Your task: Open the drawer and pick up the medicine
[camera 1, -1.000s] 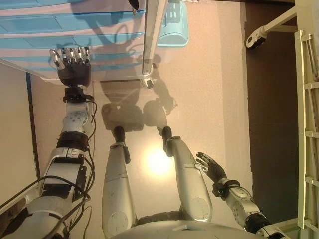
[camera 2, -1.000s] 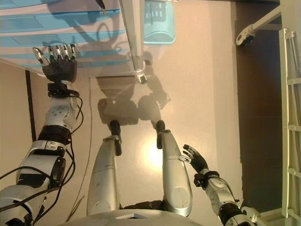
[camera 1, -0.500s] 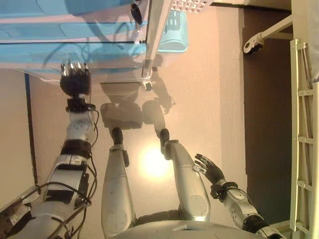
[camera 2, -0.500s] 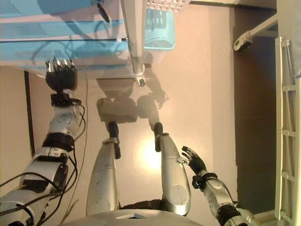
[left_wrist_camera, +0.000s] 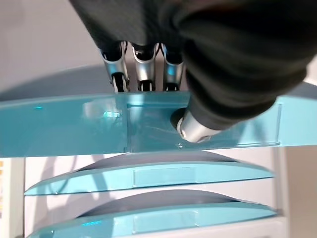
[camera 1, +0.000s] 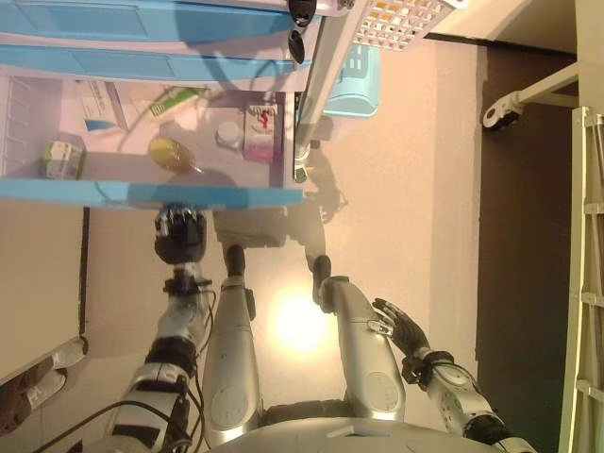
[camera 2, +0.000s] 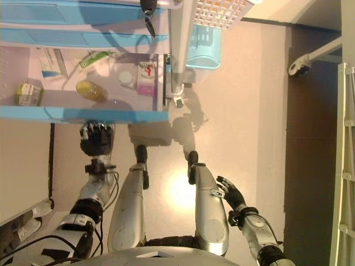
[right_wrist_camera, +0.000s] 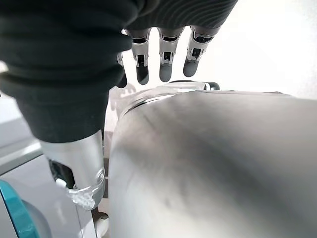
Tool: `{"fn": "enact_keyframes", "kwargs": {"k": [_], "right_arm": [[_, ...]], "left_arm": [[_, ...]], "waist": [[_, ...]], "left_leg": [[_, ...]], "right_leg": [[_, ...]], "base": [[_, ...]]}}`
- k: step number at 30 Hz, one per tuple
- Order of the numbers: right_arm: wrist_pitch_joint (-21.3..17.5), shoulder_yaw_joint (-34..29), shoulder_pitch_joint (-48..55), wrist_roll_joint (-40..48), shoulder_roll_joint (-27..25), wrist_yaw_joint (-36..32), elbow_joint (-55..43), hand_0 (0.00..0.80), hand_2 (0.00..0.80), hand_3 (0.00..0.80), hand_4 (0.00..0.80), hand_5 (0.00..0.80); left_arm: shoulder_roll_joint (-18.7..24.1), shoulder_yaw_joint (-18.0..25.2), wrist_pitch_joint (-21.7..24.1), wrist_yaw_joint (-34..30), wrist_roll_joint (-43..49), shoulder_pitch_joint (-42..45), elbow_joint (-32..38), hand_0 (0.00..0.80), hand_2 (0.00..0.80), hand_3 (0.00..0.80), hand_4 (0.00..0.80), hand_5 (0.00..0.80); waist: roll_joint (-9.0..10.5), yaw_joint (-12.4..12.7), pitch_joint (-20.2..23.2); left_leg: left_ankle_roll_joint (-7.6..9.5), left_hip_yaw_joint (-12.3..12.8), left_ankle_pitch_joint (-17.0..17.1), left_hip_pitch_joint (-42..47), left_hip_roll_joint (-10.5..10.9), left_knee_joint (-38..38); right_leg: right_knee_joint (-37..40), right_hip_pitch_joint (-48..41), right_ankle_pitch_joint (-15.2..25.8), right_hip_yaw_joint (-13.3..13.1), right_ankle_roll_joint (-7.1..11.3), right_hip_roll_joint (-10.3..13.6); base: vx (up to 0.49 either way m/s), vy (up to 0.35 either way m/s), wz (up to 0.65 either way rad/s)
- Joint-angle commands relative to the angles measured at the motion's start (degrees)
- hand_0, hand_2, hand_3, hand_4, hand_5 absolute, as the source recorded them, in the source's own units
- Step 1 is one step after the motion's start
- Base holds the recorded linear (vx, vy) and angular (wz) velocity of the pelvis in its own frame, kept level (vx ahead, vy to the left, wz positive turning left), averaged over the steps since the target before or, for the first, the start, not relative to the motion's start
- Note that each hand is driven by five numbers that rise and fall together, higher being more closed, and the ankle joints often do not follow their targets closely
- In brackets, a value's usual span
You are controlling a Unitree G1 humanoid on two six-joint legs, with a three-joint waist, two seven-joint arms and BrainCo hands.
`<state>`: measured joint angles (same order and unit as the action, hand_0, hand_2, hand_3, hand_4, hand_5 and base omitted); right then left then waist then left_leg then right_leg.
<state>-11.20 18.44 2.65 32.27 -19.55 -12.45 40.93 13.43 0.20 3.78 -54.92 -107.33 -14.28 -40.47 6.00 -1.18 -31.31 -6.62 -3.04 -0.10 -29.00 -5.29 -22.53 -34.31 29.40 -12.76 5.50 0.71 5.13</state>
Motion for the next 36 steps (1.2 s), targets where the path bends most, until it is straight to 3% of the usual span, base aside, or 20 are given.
{"fn": "enact_keyframes", "kwargs": {"k": [1,13,14,15,23,30,36], "right_arm": [[-0.04,-0.64,4.92,-1.71,-0.58,0.3,-4.81,0.0,0.0,0.0,0.0,0.0],[-3.44,-1.34,7.07,-1.53,0.41,0.57,-3.34,0.0,0.0,0.0,0.0,0.0],[-3.58,-1.57,6.97,-1.37,0.54,0.33,-2.92,0.0,0.0,0.0,0.0,0.0],[-3.6,-1.59,6.81,-1.73,0.89,0.4,-2.68,0.0,0.0,0.0,0.0,0.0],[-3.9,-1.02,4.87,-2.41,1.4,-0.48,0.81,0.0,0.0,0.0,0.0,0.0],[-3.19,-1.47,3.87,-3.93,1.01,-0.83,2.5,0.0,0.0,0.0,0.0,0.0],[-2.75,-1.45,2.97,-4.23,0.26,-1.19,2.53,0.0,0.0,0.0,0.0,0.0]], "left_arm": [[1.45,1.8,-2.2,1.61,-2.65,7.49,-5.33,0.8,0.8,0.8,0.8,0.8],[-0.81,0.95,-8.73,8.19,1.58,18.63,-11.69,0.8,0.8,0.8,0.8,0.8],[-0.66,1.05,-10.1,11.97,3.3,18.95,-12.97,0.144,0.144,0.144,0.144,0.144],[-0.47,1.63,-10.59,15.17,4.87,18.61,-14.51,0.0,0.0,0.0,0.0,0.0],[2.8,7.05,-14.79,28.74,8.75,12.8,-26.3,0.0,0.0,0.0,0.0,0.0],[3.84,9.22,-18.41,31.95,10.45,9.73,-32.29,0.0,0.0,0.0,0.0,0.0],[4.2,9.47,-17.89,35.33,12.27,9.01,-32.79,0.0,0.0,0.0,0.0,0.0]], "waist": [[2.16,1.75,1.52],[1.85,5.76,1.52],[1.83,5.99,1.52],[1.9,6.09,1.52],[2.76,5.63,1.52],[2.39,4.38,1.52],[2.0,3.98,1.52]], "left_leg": [[6.32,2.52,-3.44,-0.61,2.38,-4.67],[5.72,0.25,-1.25,0.23,1.65,-2.31],[5.77,0.01,-1.29,0.12,1.7,-2.64],[5.83,-0.15,-1.29,0.05,1.73,-2.88],[5.8,-0.72,-1.88,0.57,1.49,-4.52],[5.61,0.08,-2.02,1.05,1.52,-5.11],[5.46,0.71,-2.05,0.91,1.68,-5.37]], "right_leg": [[6.39,-2.28,7.65,1.69,-0.38,-0.57],[7.28,-5.26,6.75,6.69,-1.27,-0.39],[6.78,-5.32,6.54,7.04,-1.4,-0.4],[6.34,-5.32,6.36,7.25,-1.51,-0.43],[5.01,-6.17,5.72,7.74,-1.6,-0.19],[4.5,-5.87,5.68,7.02,-1.33,0.22],[4.22,-5.31,5.67,6.43,-1.13,0.5]], "base": [[-0.005,-0.047,0.11],[-0.001,-0.055,0.2],[0.016,-0.03,0.22],[0.022,-0.026,0.2],[0.02,0.006,0.14],[0.005,0.066,0.01],[-0.01,0.059,-0.01]]}}
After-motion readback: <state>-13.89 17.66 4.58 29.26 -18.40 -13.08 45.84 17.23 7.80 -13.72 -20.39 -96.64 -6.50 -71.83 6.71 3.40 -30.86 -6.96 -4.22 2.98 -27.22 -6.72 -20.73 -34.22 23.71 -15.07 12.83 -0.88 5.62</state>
